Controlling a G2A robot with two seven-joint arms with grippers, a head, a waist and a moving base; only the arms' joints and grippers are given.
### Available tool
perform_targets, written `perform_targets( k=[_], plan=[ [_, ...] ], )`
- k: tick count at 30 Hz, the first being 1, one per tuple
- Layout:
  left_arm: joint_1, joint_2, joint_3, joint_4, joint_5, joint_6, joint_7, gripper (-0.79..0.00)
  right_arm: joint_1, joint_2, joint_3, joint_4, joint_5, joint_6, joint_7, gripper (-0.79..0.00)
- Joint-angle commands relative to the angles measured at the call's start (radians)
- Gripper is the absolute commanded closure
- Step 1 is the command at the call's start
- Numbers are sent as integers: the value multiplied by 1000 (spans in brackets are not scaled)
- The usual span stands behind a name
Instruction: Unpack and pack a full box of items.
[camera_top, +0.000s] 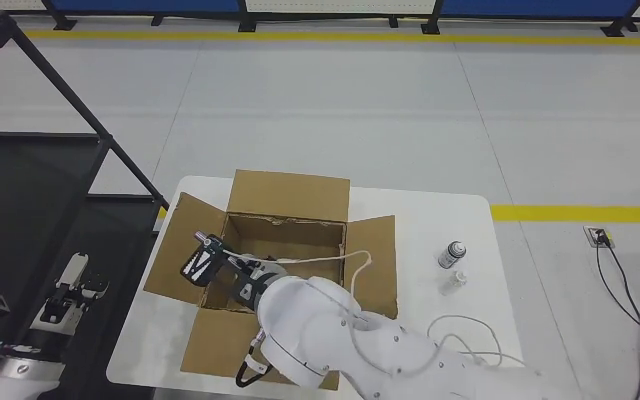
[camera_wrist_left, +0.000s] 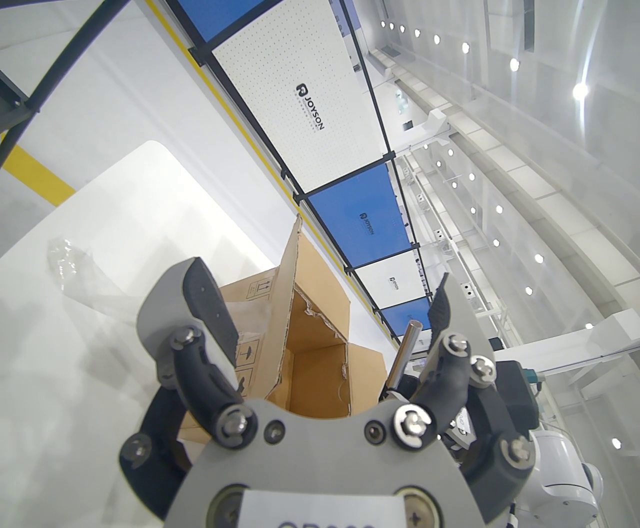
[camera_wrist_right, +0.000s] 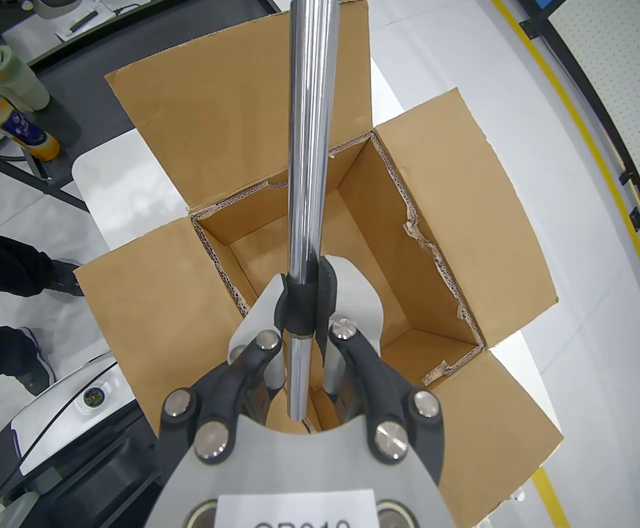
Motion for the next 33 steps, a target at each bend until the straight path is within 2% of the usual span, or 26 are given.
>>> perform_targets(
  k=[1,24,26,29,33],
  plan=[
    [0,0,0,0,0,0,0,-785,0,0,0,0,0,0,0,0],
    [0,0,0,0,0,0,0,-785,0,0,0,0,0,0,0,0],
    [0,0,0,0,0,0,0,-785,-16,-1,15,32,12,-3,-21,0],
    [0,0,0,0,0,0,0,-785,-9,-16,28,119,-2,55,-19,0],
    [0,0,0,0,0,0,0,-785,30,-47,35,288,33,55,-64,0]
  ],
)
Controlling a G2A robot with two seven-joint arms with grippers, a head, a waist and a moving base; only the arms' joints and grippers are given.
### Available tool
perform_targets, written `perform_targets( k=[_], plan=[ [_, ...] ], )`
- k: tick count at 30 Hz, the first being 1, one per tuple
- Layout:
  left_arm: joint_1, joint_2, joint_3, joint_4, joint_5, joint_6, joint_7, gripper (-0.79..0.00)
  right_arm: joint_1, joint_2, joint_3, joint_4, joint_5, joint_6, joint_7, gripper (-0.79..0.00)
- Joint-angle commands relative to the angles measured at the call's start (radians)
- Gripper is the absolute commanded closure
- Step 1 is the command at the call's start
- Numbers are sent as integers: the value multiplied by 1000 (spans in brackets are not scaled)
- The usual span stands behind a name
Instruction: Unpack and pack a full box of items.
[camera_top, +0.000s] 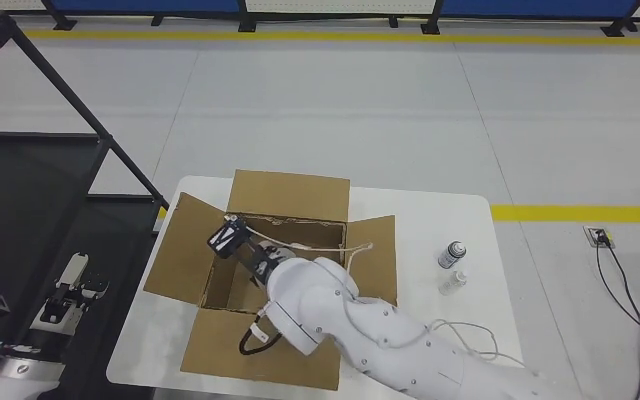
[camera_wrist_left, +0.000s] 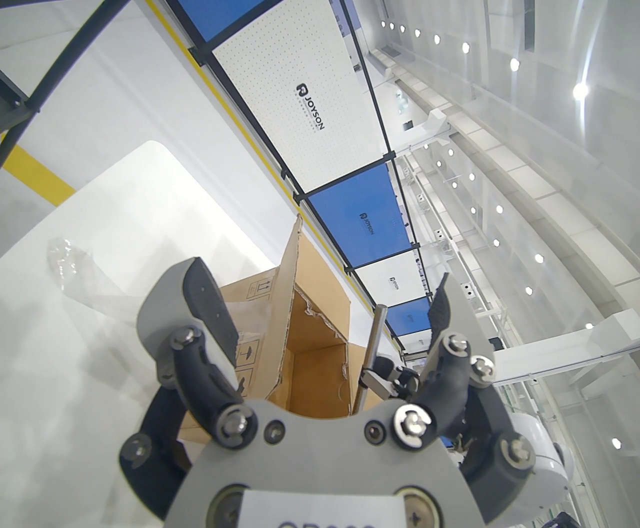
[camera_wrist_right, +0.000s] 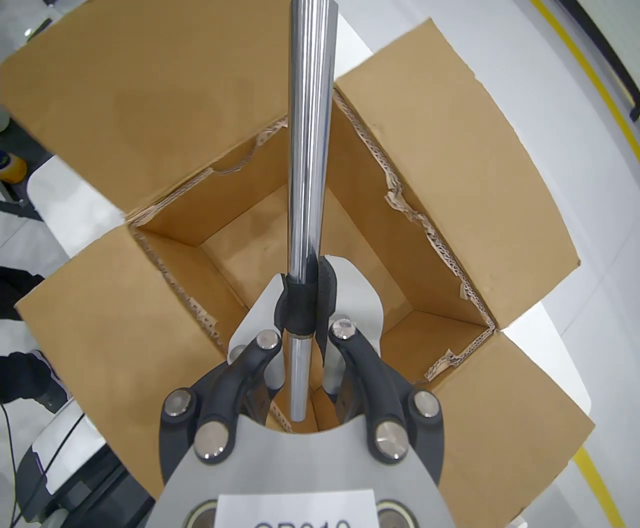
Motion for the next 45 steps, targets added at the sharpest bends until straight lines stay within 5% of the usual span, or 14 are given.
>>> perform_targets(
  k=[1,8,16,27,28,29,32,45],
  plan=[
    [0,0,0,0,0,0,0,-785,23,-18,-1,101,39,-29,-28,0],
    [0,0,0,0,0,0,0,-785,86,-95,-29,436,188,-136,-133,0],
    [0,0,0,0,0,0,0,-785,133,-217,-122,754,234,-146,-202,0],
    [0,0,0,0,0,0,0,-785,162,-338,-151,1030,275,-222,-277,0],
    [0,0,0,0,0,0,0,-785,165,-346,-150,1047,279,-229,-279,-157],
    [0,0,0,0,0,0,0,-785,168,-353,-148,1065,282,-234,-280,-219],
    [0,0,0,0,0,0,0,-785,177,-372,-143,1113,292,-252,-287,-296],
    [0,0,0,0,0,0,0,-785,207,-419,-122,1163,293,-301,-337,-317]
  ],
)
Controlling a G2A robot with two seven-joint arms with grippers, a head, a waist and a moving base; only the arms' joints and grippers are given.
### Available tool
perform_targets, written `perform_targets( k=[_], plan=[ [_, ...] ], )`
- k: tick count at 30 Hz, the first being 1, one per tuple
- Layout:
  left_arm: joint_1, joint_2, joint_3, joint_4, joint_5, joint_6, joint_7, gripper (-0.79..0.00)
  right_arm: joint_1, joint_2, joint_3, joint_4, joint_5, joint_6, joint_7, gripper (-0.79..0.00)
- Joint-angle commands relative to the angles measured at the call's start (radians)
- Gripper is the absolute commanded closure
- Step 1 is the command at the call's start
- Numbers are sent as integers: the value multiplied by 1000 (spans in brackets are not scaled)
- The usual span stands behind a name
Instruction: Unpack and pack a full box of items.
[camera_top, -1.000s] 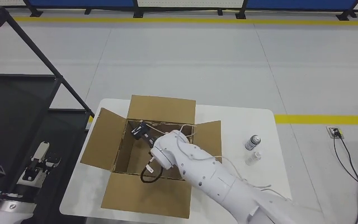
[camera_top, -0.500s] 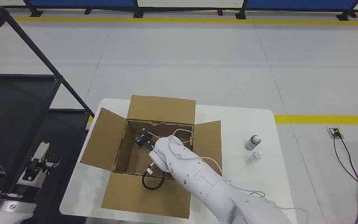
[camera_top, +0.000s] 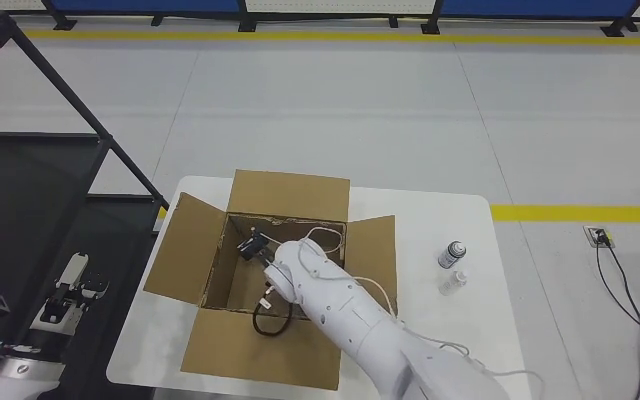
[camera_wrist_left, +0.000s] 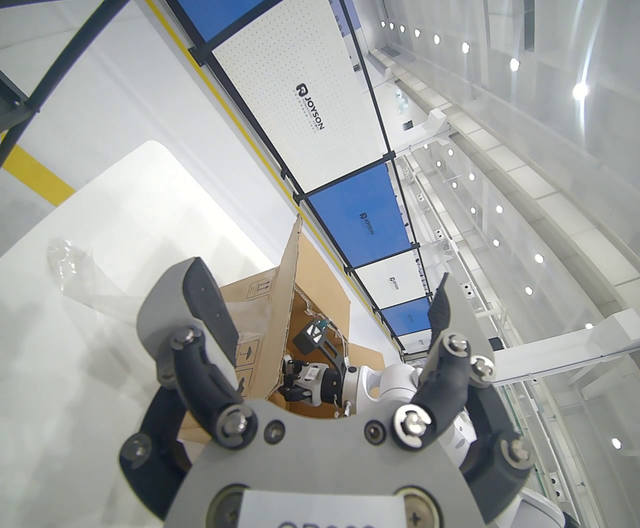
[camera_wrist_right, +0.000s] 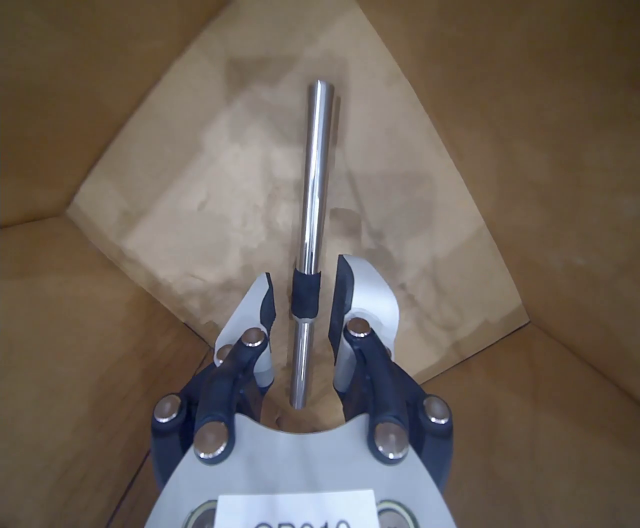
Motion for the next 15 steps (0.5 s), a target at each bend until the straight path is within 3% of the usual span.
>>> perform_targets(
  k=[1,8,15],
  plan=[
    [0,0,0,0,0,0,0,-785,4,-3,0,-21,-11,4,-4,-329],
    [0,0,0,0,0,0,0,-785,-14,11,7,-171,-75,60,-22,-376],
    [0,0,0,0,0,0,0,-785,-87,93,58,-479,-215,200,58,-376]
  ],
)
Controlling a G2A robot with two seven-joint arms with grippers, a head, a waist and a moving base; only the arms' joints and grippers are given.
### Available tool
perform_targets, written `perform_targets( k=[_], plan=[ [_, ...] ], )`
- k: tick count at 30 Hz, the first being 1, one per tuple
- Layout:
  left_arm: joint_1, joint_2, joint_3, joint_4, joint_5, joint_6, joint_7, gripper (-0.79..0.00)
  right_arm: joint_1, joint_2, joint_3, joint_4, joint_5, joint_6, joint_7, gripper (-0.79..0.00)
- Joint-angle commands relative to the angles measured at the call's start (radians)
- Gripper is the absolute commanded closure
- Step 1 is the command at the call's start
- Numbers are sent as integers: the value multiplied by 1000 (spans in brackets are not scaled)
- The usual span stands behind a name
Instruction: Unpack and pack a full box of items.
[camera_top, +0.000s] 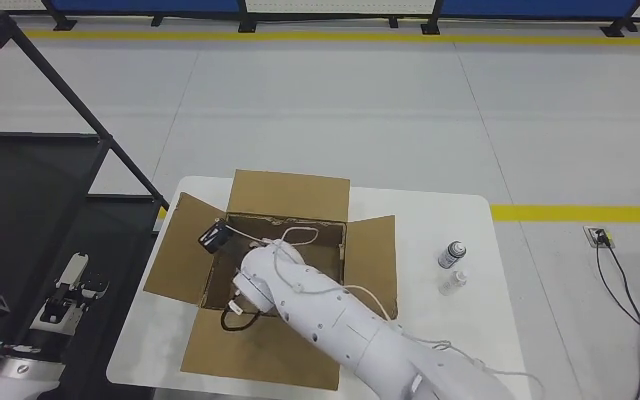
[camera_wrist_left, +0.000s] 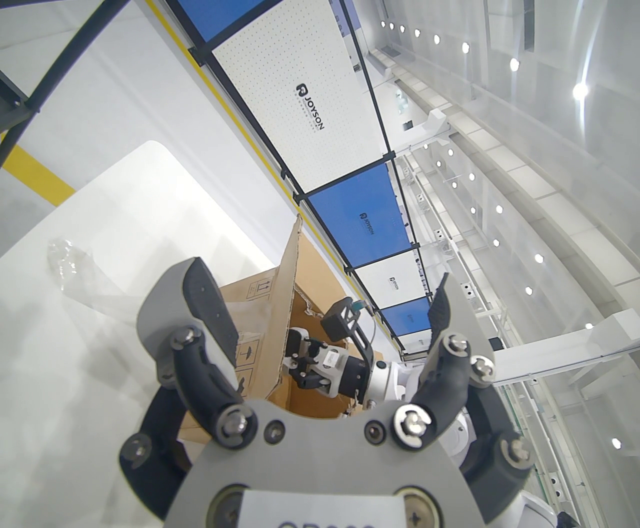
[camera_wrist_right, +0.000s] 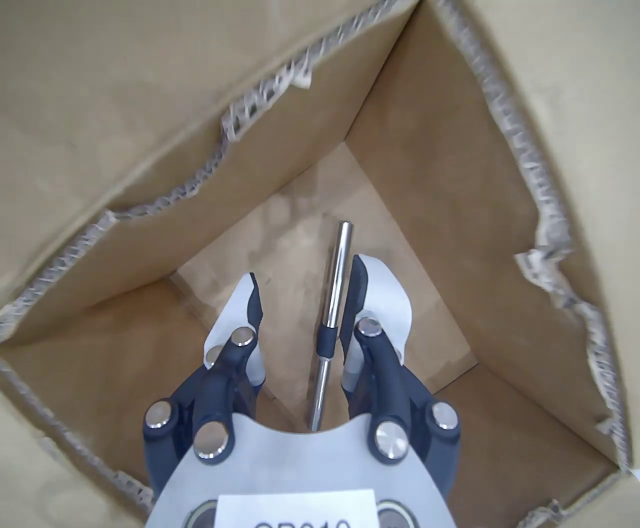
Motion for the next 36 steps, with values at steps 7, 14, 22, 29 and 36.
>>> perform_targets(
  k=[7,14,22,29,36],
  plan=[
    [0,0,0,0,0,0,0,-785,-265,189,200,-709,-396,106,282,-369],
    [0,0,0,0,0,0,0,-785,-671,306,498,-1338,-774,30,470,-499],
    [0,0,0,0,0,0,0,-785,-995,344,813,-1637,-896,21,558,-785],
    [0,0,0,0,0,0,0,-785,-1046,350,1025,-1506,-726,-2,547,-785],
    [0,0,0,0,0,0,0,-785,-1008,357,1143,-1274,-551,-36,368,-785]
  ],
)
